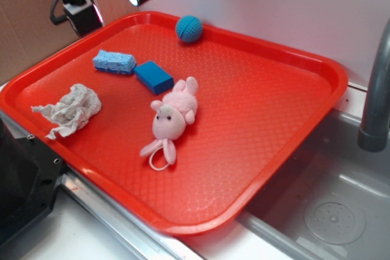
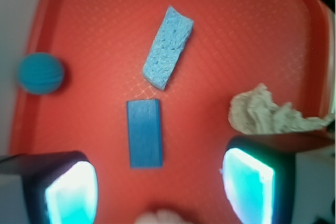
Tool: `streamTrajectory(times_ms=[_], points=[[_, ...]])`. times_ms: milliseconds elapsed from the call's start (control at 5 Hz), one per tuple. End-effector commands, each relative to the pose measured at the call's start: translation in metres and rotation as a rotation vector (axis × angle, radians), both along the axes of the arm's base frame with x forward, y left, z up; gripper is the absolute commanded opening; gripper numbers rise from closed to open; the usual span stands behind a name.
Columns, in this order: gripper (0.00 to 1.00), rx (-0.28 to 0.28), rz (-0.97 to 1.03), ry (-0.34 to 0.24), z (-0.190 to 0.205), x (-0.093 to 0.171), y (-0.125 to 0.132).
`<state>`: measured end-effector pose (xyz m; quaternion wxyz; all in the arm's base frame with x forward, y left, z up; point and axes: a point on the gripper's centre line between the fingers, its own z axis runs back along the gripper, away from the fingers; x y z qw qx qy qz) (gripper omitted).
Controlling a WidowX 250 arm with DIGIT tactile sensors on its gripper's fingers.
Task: Grab the blue block.
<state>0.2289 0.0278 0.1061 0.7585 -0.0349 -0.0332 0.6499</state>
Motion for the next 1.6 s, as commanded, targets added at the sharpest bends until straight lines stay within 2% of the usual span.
streamTrajectory(times_ms=[0, 200, 600, 800, 1000, 1200, 1400], points=[[1.0, 0.059, 0.009, 0.026, -0.026, 0.016, 0.005], [1.0, 0.051, 0.013, 0.051, -0.044, 0.021, 0.004], [1.0, 0.094, 0.034, 0.08, -0.077, 0.016, 0.004], [0.0, 0.113, 0.025, 0.08, -0.086, 0.015, 0.0], [0.0, 0.118, 0.02, 0.082, -0.09, 0.012, -0.002], [0.0, 0.078, -0.068, 0.082, -0.077, 0.013, -0.004], [0.0, -0.01, -0.289, 0.086, -0.044, 0.023, 0.0]])
